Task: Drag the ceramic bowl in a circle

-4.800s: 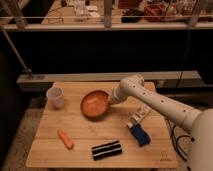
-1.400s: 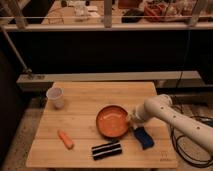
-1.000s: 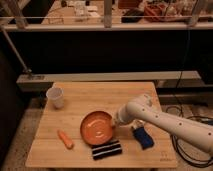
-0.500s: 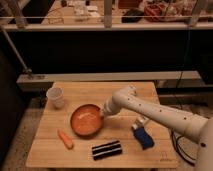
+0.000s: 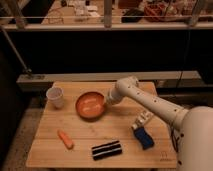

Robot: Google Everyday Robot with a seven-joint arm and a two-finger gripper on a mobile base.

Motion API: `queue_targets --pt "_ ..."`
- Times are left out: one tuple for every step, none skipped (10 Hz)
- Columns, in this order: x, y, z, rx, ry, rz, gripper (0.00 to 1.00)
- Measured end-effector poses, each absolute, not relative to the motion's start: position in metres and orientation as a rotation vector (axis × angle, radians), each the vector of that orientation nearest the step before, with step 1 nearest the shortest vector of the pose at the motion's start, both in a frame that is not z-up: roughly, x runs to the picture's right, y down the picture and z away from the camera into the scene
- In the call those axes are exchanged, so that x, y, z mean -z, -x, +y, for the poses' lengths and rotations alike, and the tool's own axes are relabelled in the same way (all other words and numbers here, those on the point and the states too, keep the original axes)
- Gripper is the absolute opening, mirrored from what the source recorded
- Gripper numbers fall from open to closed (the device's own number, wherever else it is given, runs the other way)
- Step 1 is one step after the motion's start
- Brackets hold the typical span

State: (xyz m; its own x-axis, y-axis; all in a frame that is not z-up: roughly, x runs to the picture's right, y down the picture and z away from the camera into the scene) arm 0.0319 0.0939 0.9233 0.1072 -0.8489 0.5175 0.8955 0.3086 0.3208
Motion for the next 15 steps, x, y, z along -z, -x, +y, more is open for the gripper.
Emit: queue_targets --pt "-0.924 -0.045 0.095 1.263 0.091 -0.688 0.00" --pt "-0.922 -0.063 0.100 1.240 0.101 -0.673 0.00" --pt "-0.914 -0.081 0.109 1.217 0.110 -0.656 0.00" --pt "-0.903 -0.095 0.121 1.198 0.119 -0.642 0.00" --pt "-0.889 -0.108 0.137 1.182 0.128 -0.629 0.00" --pt "-0.875 -0.120 0.153 1.169 0.139 -0.619 0.00" --pt "-0.860 -0.128 0.169 1.168 0.148 -0.617 0.00" --pt "-0.847 -0.131 0.181 1.174 0.155 -0.622 0.00" --pt "-0.837 -0.131 0.191 1.189 0.155 -0.634 0.00" --pt "-0.824 -0.127 0.200 1.227 0.147 -0.657 0.00" --pt "-0.817 -0.118 0.206 1.264 0.137 -0.678 0.00" --pt "-0.812 -0.105 0.208 1.301 0.125 -0.699 0.00" --pt "-0.812 -0.084 0.207 1.346 0.110 -0.721 0.00" --pt "-0.815 -0.064 0.202 1.379 0.094 -0.736 0.00" --pt "-0.822 -0.047 0.194 1.402 0.073 -0.747 0.00"
